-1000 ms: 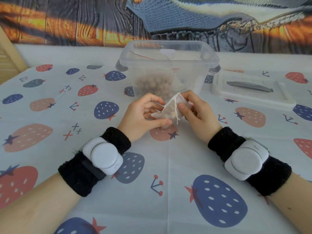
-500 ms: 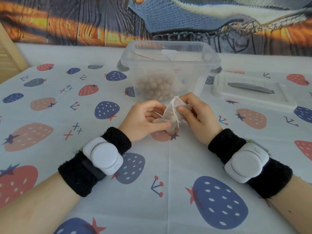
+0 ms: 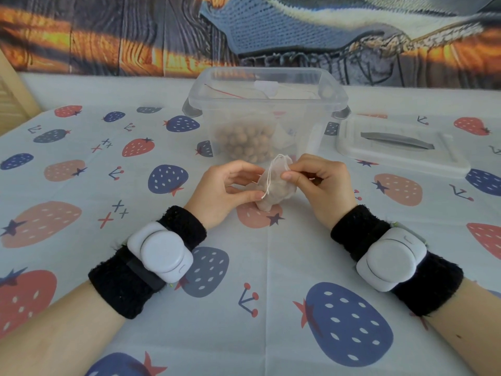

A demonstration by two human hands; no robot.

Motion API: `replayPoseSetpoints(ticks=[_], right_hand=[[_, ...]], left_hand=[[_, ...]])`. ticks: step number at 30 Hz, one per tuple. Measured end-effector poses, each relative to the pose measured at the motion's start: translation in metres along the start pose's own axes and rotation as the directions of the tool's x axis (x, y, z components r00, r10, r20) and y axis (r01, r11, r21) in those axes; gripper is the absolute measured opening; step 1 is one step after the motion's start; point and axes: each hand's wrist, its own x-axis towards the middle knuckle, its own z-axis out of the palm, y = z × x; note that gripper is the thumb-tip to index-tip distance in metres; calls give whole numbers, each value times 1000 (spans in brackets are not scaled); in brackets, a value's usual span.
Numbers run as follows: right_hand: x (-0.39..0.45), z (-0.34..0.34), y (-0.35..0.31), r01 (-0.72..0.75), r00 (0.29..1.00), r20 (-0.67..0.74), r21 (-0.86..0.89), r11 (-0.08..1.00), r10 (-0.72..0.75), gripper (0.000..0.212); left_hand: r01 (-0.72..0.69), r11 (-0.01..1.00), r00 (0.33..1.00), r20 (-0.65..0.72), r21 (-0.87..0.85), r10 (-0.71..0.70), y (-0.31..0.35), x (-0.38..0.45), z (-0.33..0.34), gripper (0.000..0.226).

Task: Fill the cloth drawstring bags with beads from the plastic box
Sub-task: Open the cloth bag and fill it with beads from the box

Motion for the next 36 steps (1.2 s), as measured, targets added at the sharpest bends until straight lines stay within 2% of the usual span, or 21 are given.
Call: replayPoseSetpoints(ticks=[5, 8, 12, 16, 21, 25, 27, 31, 33, 36], right_hand=[[0, 1, -1, -127, 992, -6, 33, 991, 127, 31], [0, 1, -1, -144, 989, -26, 34, 989, 145, 28], [1, 1, 0, -164, 986, -22, 2, 986, 164, 28], [0, 1, -4, -144, 990, 13, 41, 989, 144, 24], [1, 0, -6, -89, 996, -1, 132, 987, 89, 6], [2, -2, -14, -147, 985, -55, 225, 963, 164, 22], [7, -6, -14, -256, 944, -108, 363, 896, 313, 23], [16, -15, -2, -417, 776, -125, 632, 653, 618, 29], [18, -14, 3, -451, 709, -97, 699, 555, 699, 36], [18, -9, 4, -493, 686, -36, 711, 501, 727, 28]], left_hand=[[-19, 1000, 1000, -17, 12, 19, 1, -1, 1, 40], [-25, 999, 1000, 14, 44, 24, 2, -2, 3, 53], [-24, 982, 997, 76, 188, 10, 2, -2, 7, 65], [-50, 964, 998, 38, 263, 42, 4, -4, 9, 55], [-76, 983, 997, 30, 169, 72, 3, -4, 10, 44], [-44, 995, 998, 52, 89, 40, -2, -2, 8, 40], [-9, 999, 998, 59, 39, 7, -4, -1, 6, 42], [50, 998, 996, 73, -43, -47, -5, -1, 4, 43], [54, 996, 995, 83, -65, -49, -4, 0, 2, 43], [50, 997, 995, 90, -66, -44, -3, 1, 2, 43]])
